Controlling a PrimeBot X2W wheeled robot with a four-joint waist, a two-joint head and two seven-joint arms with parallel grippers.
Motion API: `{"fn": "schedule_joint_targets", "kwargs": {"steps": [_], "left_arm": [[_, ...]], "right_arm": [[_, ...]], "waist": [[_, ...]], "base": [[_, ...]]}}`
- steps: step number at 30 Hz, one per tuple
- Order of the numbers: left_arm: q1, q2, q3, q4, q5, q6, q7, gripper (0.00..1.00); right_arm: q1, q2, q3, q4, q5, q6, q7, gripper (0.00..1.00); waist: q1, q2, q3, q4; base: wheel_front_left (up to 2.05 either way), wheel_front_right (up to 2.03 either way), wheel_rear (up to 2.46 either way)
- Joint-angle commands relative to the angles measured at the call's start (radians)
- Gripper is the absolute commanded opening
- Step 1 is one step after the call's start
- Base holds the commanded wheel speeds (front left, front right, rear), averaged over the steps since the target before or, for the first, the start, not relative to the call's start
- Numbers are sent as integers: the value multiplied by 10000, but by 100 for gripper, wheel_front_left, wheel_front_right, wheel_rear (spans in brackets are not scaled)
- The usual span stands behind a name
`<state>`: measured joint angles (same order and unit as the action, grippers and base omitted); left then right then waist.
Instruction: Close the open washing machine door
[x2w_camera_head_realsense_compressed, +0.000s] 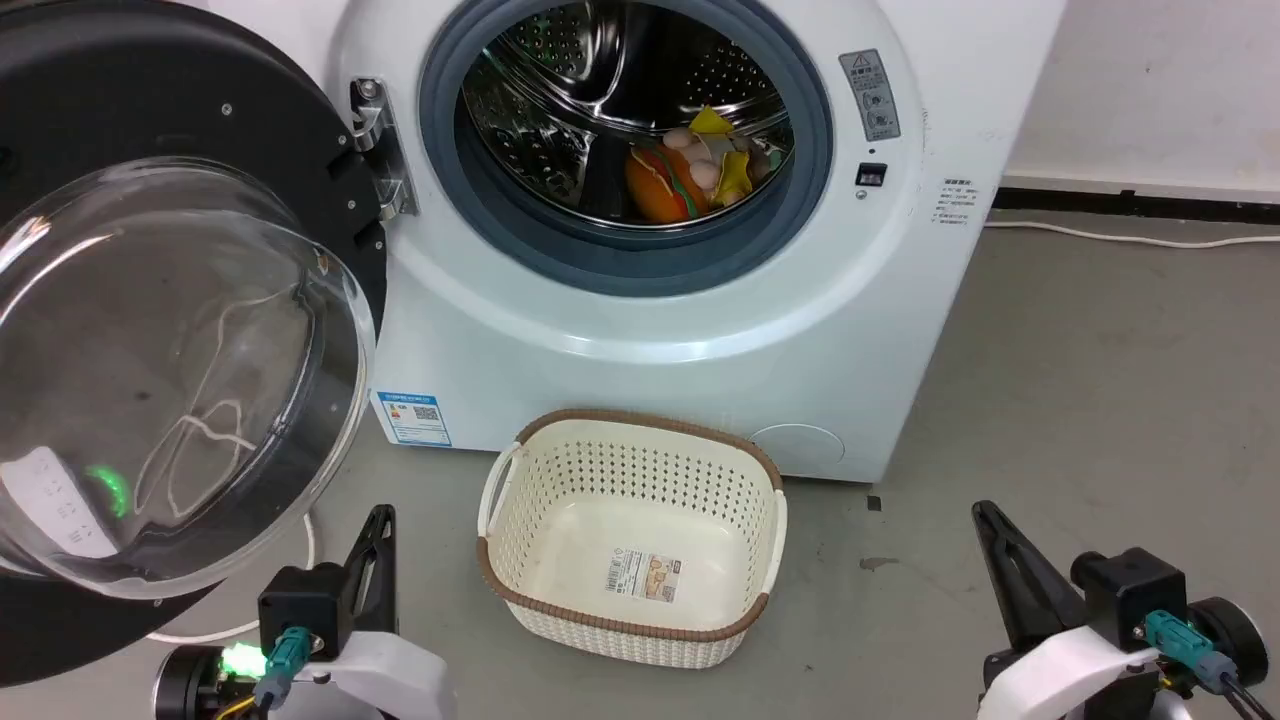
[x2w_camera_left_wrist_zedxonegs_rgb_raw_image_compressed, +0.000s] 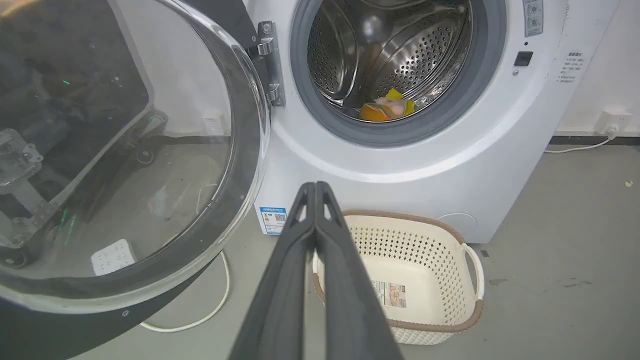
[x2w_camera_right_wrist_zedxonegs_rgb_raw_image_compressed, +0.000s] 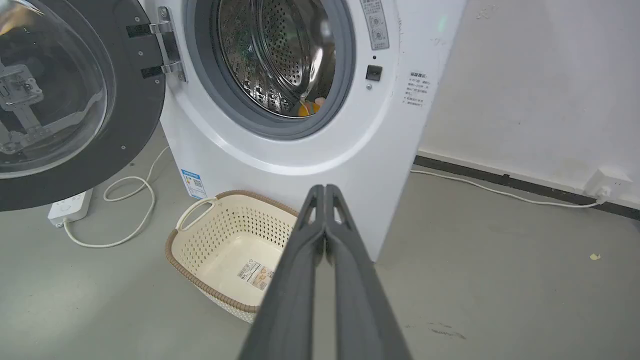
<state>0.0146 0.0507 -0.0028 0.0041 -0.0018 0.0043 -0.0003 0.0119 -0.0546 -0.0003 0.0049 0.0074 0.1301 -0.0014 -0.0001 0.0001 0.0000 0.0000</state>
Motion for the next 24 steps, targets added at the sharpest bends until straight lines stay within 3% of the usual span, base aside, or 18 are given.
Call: {"fn": "schedule_joint_targets", "kwargs": {"steps": [1, 24], "left_arm": [[-146, -5, 28, -41, 18, -43, 3, 0], [-146, -5, 28, -41, 18, -43, 3, 0]], "right_arm": [[-119, 43, 3, -49, -74, 6, 14, 0], [-119, 43, 3, -49, -74, 6, 14, 0]], "waist": [[1, -1, 0, 0], [1, -1, 0, 0]], "base": [[0, 0, 0], [0, 0, 0]]}}
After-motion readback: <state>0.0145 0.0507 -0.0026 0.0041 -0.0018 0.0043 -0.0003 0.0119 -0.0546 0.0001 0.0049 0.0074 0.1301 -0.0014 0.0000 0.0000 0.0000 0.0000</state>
